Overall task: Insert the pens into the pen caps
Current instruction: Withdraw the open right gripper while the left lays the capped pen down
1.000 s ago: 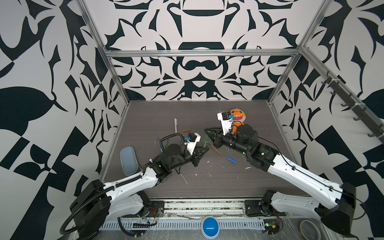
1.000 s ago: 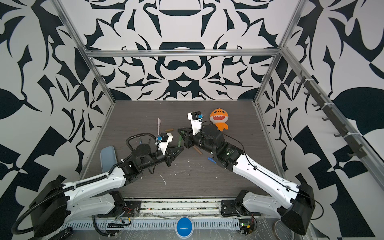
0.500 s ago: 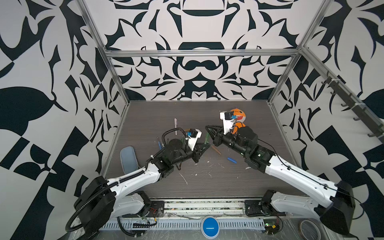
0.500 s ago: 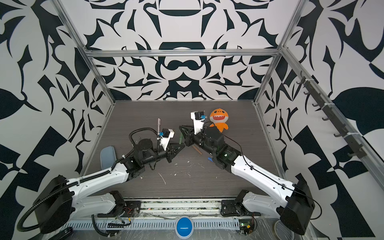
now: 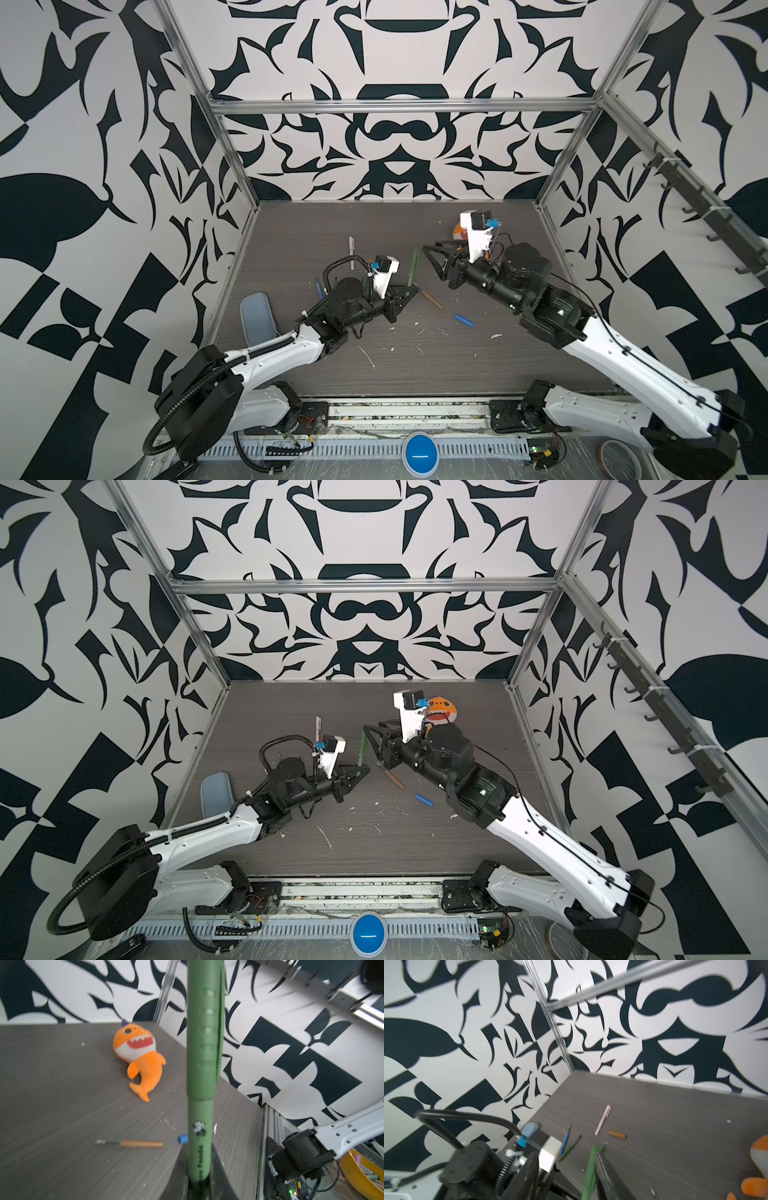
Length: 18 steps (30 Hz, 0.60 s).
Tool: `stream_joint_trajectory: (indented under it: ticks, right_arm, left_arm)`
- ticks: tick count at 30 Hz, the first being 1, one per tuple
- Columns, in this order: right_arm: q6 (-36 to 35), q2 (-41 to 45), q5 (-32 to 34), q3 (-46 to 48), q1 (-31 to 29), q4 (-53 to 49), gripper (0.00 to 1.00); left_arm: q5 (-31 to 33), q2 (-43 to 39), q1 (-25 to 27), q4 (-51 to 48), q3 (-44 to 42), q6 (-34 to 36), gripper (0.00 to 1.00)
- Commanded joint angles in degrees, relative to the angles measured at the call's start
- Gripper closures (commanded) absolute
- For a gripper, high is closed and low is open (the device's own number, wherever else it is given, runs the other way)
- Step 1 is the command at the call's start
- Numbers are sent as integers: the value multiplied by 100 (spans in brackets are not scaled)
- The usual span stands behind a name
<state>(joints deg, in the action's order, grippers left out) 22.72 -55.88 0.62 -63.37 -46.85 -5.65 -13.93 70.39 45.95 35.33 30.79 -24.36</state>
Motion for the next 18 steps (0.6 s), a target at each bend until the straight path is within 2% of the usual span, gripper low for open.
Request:
stream_joint_trajectory:
  ticks: [1,4,8,12,16,18]
  right_arm:
    - [-196,340,376,149,11,-77,53]
    - [-283,612,1151,789,18,-58,53]
    - [-253,647,2080,1822,209,257,53]
    - [168,279,1956,2756,717,962,54]
    - [532,-105,1699,3295,1015,1650,56]
    - [577,-213,1645,3425,1020,1862,56]
  left_arm:
    - [565,-153,-98,-608,81,-192,100]
    - [879,-213,-418,-1546,546,-272,100]
    - [1117,36,-1114,-2784,1401,-490,100]
    - [1313,899,-1889,-4259,2523,-717,100]
    - [1224,1858,-2667,-5035,3333,-681,100]
    - [887,2382,-3102,-5241,3633,-716,100]
